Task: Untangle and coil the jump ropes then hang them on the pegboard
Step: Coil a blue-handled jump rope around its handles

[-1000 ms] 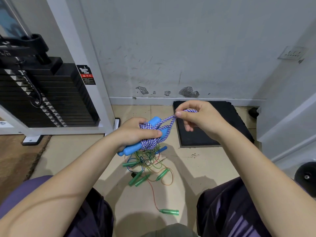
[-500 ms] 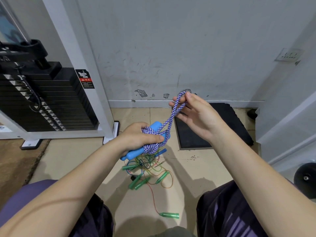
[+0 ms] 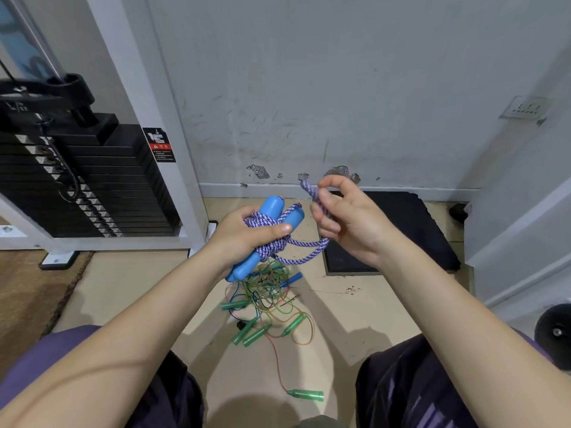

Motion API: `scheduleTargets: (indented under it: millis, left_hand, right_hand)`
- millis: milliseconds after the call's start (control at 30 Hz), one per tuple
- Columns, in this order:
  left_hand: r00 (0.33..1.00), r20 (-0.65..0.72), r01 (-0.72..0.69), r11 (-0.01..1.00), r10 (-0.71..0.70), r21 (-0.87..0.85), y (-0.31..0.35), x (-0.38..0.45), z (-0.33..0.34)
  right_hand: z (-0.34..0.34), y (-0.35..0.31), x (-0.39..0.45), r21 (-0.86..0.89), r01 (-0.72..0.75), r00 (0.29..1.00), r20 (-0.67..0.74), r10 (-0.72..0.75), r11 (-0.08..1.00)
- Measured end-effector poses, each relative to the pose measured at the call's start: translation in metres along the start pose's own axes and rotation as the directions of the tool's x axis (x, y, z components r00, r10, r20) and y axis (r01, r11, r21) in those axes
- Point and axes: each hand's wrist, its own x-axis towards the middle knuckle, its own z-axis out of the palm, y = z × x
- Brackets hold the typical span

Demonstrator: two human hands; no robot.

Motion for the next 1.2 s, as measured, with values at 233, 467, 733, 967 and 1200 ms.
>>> scheduleTargets:
  millis: [233,467,733,967,1200]
  left_hand:
    - [0.99,-0.099,-0.104,0.994,0.102,-0.016,0.01,-0.007,0.005]
    - [0.972,-0.121,-0.185,0.973,0.202,0.138,0.004,-0.003,0.004]
    - [0.958,-0.026,-0.264,0.915,0.285,0.306,0.006,-0.003,-0.002]
    - [0.923,-0.007,-0.344,0.833,0.385,0.434,0.003,-0.005,0.0]
    - [0.94,-0.065,-0.297,0.896,0.335,0.33,0.008,-0.006,0.001]
  right_hand:
    - [0.012,0.012,0.001,-0.635,0.097,0.971,-0.111,-0.214,0.767]
    - [0.008,0.013,-0.001,-0.829,0.091,0.952,-0.089,-0.291,0.552]
    - [0.003,0.009,-0.001,-0.784,0.069,0.992,-0.012,-0.127,0.617]
    - [0.007,0.008,-0.002,-0.529,-0.107,0.994,-0.067,0.085,0.842]
    - [0.008,0.009,-0.001,-0.409,-0.13,0.991,-0.061,0.115,0.903]
